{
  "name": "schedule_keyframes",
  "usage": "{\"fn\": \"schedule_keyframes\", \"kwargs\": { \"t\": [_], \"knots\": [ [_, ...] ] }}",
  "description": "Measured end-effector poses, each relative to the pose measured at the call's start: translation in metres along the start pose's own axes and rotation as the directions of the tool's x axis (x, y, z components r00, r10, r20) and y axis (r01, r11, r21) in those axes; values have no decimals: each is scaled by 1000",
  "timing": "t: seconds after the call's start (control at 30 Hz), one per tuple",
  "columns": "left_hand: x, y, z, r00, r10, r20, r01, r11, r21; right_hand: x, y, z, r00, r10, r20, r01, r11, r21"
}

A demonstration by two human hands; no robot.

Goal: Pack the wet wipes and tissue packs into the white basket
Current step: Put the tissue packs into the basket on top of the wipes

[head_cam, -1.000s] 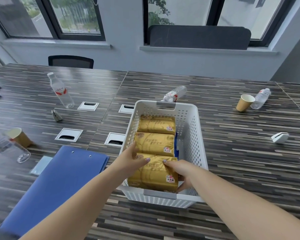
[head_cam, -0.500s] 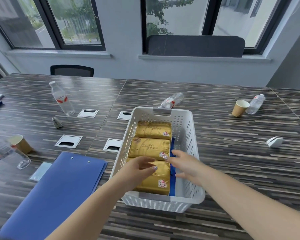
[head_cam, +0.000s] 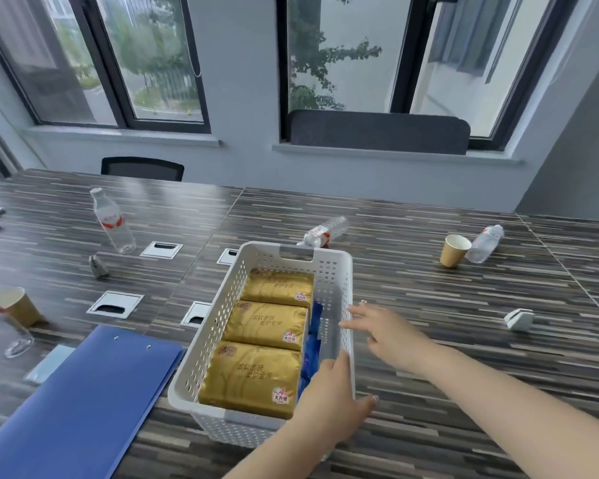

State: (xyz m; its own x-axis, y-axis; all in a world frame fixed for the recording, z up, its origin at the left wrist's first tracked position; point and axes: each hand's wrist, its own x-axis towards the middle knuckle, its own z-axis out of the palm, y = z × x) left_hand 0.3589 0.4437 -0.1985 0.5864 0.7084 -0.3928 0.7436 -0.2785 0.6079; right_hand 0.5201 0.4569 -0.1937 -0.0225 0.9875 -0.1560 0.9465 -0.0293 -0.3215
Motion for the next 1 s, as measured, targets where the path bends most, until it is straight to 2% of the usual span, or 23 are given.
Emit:
{"fn": "schedule_keyframes", "kwargs": {
  "t": [0.1,0.27,0.4,0.5,0.67,0.8,1.0],
  "knots": [
    [5,3,5,998,-37,-40,39,998,47,5,8,-1,991,-132,12,131,958,-255],
    [9,9,6,998,-65,-17,66,996,54,7,12,-2,984,-179,21,169,878,-448],
    [9,10,1,998,-58,33,55,994,95,7,21,6,949,-300,-96,222,853,-473],
    [3,1,-6,997,-38,68,29,992,124,5,25,12,933,-326,-152,214,843,-493],
    [-7,-23,-23,992,-8,125,-24,966,256,-9,15,19,942,-285,-178,166,856,-490],
    [-14,-41,-32,996,-4,84,-30,914,405,-15,7,25,936,-275,-222,141,866,-480],
    [-19,-67,-52,999,16,29,-30,808,589,-25,-6,40,949,-234,-213,124,895,-428]
  ]
}}
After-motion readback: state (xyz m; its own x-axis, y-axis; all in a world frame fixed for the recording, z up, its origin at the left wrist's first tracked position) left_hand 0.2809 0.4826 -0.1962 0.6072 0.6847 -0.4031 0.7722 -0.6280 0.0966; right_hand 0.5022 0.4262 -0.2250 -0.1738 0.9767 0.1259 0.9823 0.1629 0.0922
